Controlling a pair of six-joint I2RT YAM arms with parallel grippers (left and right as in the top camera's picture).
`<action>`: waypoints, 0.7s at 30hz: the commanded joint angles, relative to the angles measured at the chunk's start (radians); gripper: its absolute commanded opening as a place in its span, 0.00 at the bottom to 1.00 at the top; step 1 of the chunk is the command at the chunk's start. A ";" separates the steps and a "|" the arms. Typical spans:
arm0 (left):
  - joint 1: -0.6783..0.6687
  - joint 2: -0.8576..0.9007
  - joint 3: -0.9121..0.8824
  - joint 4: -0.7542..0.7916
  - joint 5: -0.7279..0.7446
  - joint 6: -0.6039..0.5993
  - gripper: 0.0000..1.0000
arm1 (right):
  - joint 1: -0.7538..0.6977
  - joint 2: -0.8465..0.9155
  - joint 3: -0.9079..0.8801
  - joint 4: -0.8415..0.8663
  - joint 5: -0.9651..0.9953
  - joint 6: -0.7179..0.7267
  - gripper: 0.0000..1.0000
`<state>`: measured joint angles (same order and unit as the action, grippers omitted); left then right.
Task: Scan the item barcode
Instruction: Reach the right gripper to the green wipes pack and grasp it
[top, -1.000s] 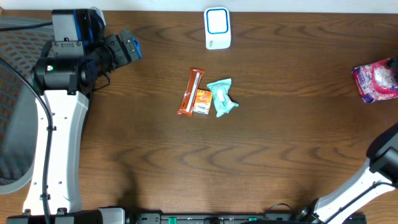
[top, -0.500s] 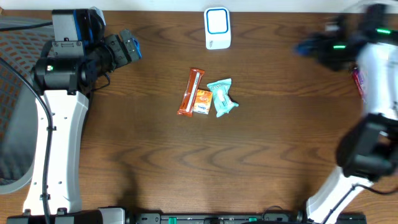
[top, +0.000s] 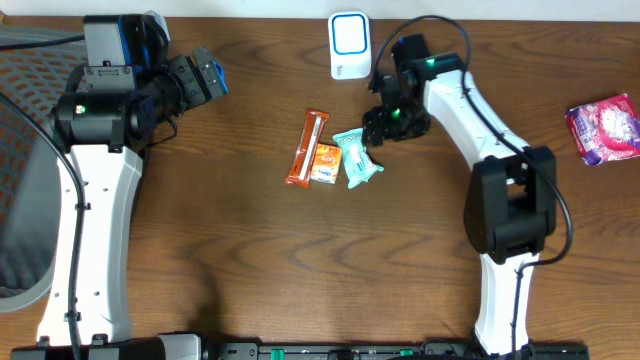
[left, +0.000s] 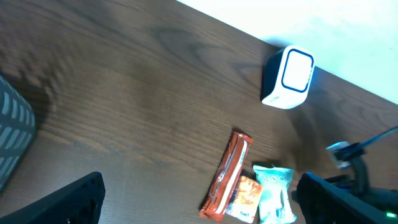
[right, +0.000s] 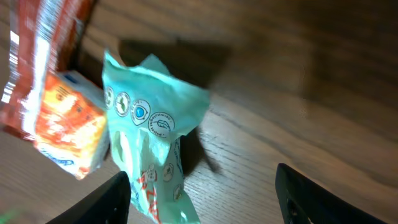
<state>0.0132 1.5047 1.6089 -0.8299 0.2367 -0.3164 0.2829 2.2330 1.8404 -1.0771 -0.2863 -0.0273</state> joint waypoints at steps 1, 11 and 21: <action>0.003 0.005 -0.003 0.000 -0.003 0.009 0.98 | 0.023 0.046 -0.005 -0.017 0.018 -0.016 0.70; 0.003 0.005 -0.003 0.000 -0.003 0.009 0.98 | 0.078 0.084 -0.005 -0.027 0.007 -0.057 0.44; 0.003 0.005 -0.003 0.000 -0.003 0.009 0.98 | 0.098 0.085 -0.005 -0.042 -0.089 -0.056 0.32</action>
<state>0.0132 1.5047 1.6089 -0.8299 0.2367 -0.3168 0.3614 2.2974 1.8400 -1.1152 -0.3283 -0.0696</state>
